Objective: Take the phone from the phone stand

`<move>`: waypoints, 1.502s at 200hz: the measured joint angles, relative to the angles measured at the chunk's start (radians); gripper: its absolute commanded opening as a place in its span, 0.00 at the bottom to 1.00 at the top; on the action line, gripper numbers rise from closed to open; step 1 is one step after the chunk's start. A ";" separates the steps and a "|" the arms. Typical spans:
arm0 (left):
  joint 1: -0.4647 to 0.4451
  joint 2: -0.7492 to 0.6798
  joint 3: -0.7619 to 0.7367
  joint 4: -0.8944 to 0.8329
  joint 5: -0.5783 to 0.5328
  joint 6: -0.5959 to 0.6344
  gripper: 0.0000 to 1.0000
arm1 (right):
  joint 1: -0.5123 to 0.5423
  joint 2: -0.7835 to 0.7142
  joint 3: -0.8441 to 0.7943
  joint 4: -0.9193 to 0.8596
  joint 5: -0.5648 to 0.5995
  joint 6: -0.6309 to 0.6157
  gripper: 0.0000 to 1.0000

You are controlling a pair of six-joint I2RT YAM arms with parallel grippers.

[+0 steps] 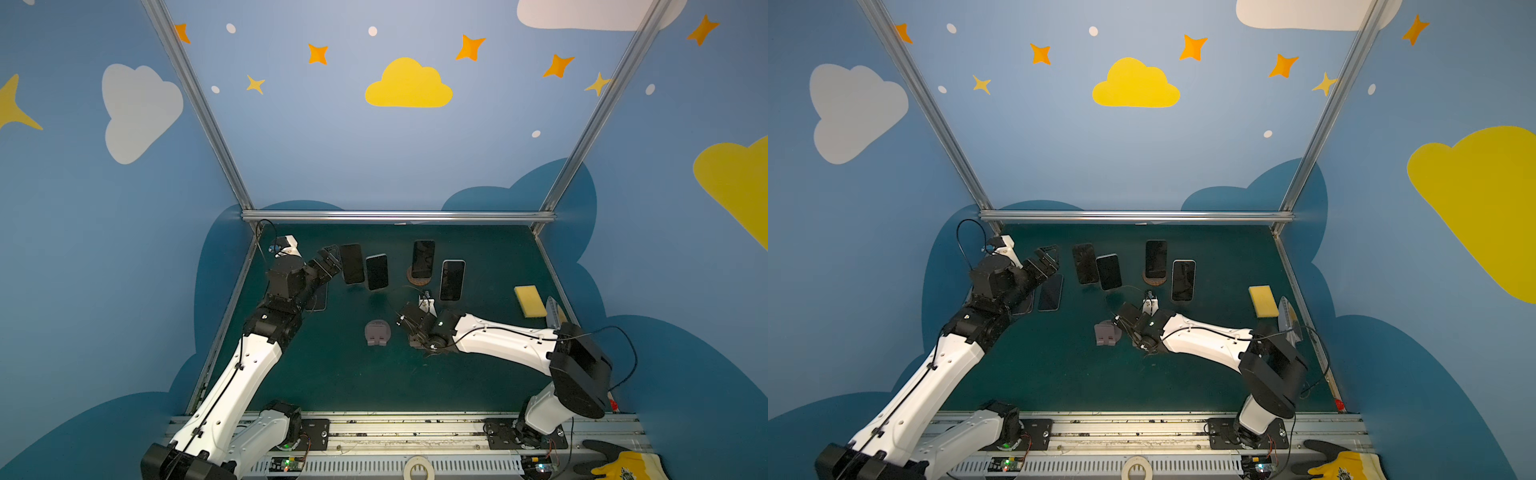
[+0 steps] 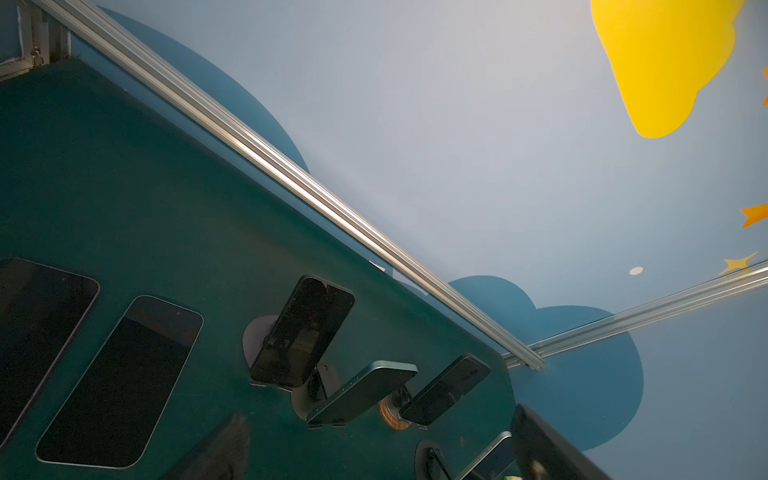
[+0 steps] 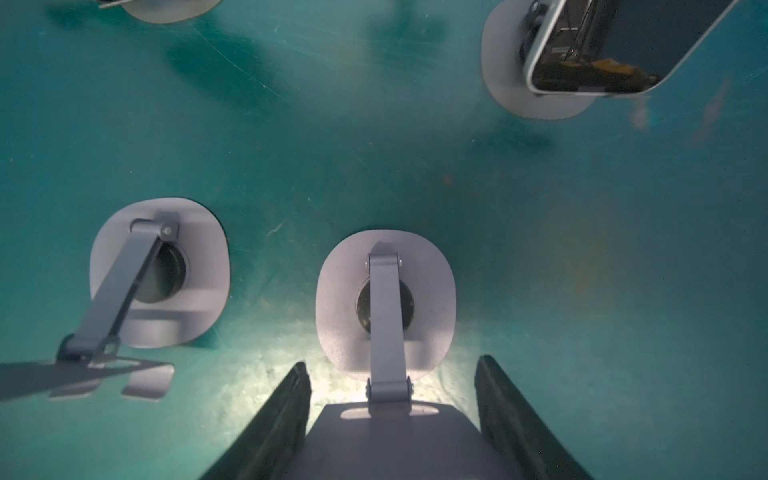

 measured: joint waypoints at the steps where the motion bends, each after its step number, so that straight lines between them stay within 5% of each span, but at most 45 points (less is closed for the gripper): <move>1: 0.000 0.000 0.000 0.000 0.000 0.000 0.97 | 0.000 -0.002 -0.001 -0.001 0.000 0.000 0.52; 123: 0.000 0.027 -0.028 0.075 0.061 0.019 0.97 | -0.100 -0.547 -0.323 -0.098 0.056 -0.081 0.49; 163: -0.002 0.042 -0.030 0.082 0.089 0.019 0.97 | -0.275 -0.700 -0.444 -0.072 0.045 -0.140 0.48; 230: -0.053 0.052 -0.030 0.103 0.113 0.043 0.97 | -0.580 -0.584 -0.434 0.120 -0.003 -0.290 0.48; 300: -0.074 0.071 -0.030 0.121 0.177 0.061 0.97 | -0.797 -0.248 -0.240 0.485 -0.127 -0.597 0.48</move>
